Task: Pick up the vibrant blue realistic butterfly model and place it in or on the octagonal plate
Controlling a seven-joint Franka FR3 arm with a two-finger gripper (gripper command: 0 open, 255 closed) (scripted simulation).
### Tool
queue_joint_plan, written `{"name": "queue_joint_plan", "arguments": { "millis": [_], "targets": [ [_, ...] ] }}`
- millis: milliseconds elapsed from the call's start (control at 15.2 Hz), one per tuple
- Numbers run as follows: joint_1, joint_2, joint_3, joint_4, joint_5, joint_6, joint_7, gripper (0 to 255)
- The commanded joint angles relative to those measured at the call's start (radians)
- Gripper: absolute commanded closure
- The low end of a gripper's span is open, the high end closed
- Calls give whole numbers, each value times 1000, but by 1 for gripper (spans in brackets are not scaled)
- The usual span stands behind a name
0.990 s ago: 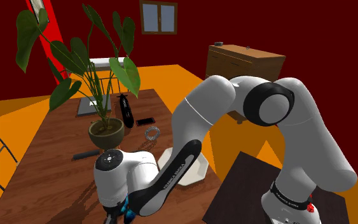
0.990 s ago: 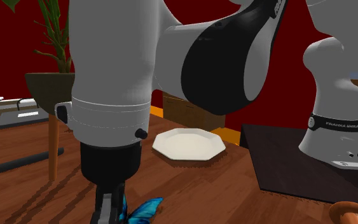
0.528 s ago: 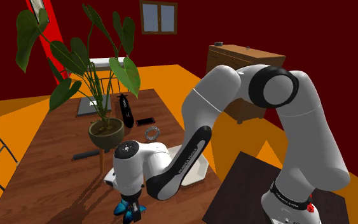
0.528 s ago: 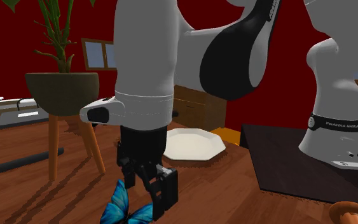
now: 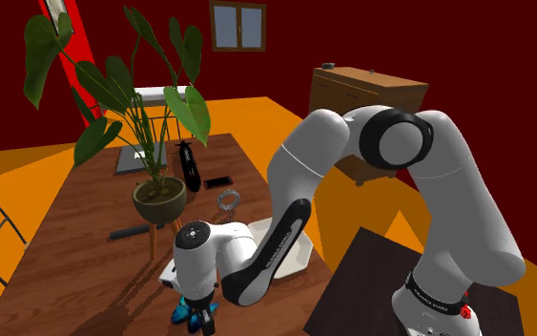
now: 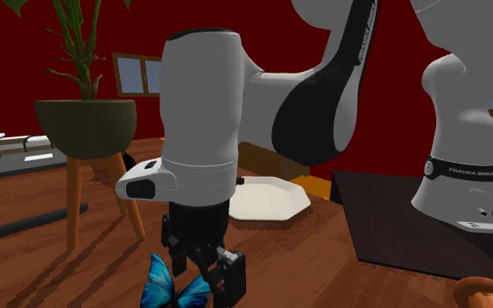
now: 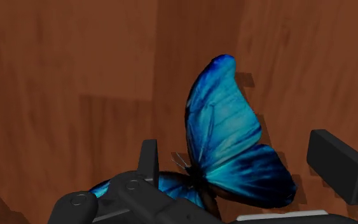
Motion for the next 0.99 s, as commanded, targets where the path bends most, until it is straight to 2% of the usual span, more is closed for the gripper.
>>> {"name": "queue_joint_plan", "arguments": {
  "millis": [0, 330, 396, 924],
  "targets": [
    [2, 5, -3, 2, -3, 4, 2, 0],
    [2, 5, -3, 2, -3, 4, 2, 0],
    [2, 5, -3, 2, -3, 4, 2, 255],
    [1, -6, -1, -16, -3, 10, 7, 255]
  ]
}}
